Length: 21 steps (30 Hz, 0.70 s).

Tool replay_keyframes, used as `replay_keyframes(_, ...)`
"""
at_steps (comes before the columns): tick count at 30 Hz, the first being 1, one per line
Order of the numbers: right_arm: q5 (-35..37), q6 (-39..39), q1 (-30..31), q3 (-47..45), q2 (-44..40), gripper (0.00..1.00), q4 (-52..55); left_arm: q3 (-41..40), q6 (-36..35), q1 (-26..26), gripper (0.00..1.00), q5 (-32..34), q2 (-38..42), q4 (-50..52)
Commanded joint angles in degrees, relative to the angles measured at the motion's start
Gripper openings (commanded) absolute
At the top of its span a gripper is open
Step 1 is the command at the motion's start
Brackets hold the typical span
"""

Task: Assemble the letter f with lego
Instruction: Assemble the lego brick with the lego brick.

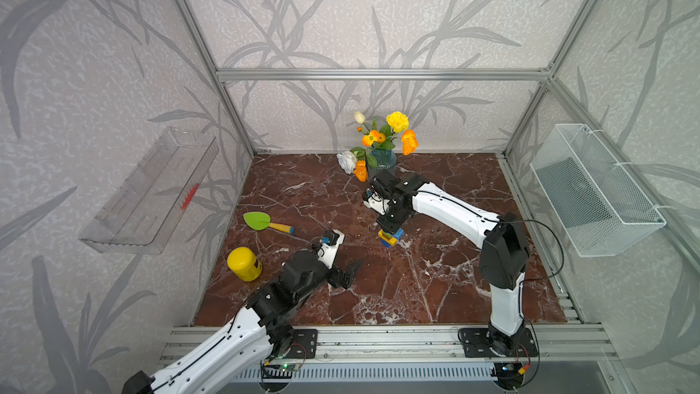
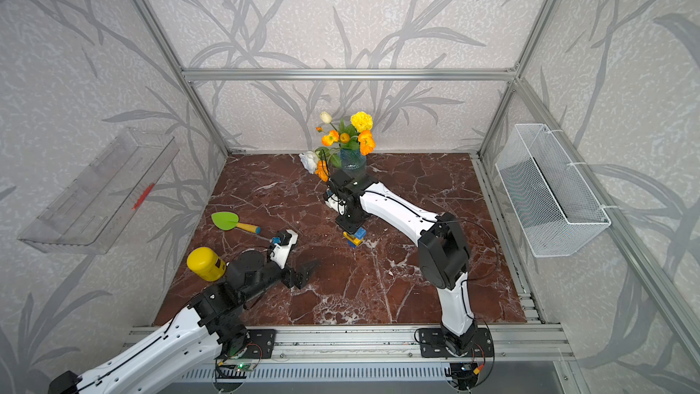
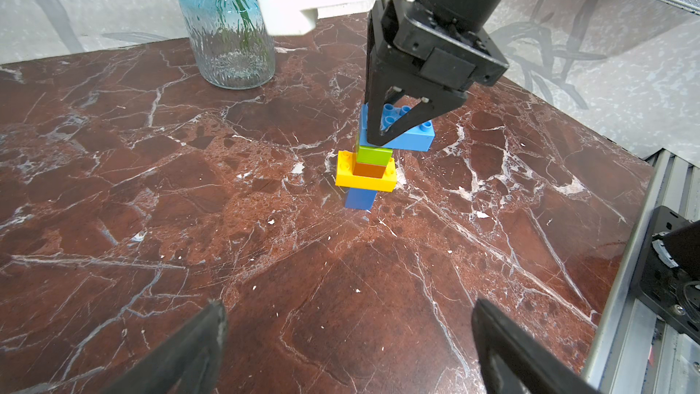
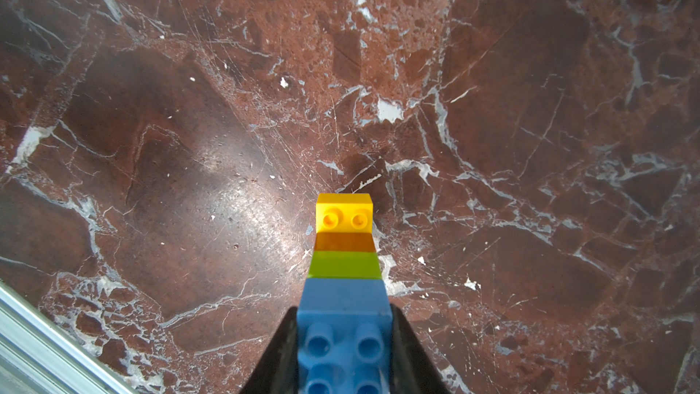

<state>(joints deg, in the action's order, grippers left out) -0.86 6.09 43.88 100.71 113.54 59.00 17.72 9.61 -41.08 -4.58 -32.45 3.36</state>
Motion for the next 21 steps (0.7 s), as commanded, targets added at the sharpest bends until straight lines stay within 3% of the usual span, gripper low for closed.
replay_keyframes(1,0.6,-0.4,0.2,-2.6,0.8,0.22,1.0,-0.4,-0.7,0.4,0.99,0.0,0.2,-1.0)
replay_keyframes(21,2.9,-3.3,1.2,-5.7,2.7,0.2,3.2,-0.4,-0.6,0.4,0.99,0.1,0.0,-1.1)
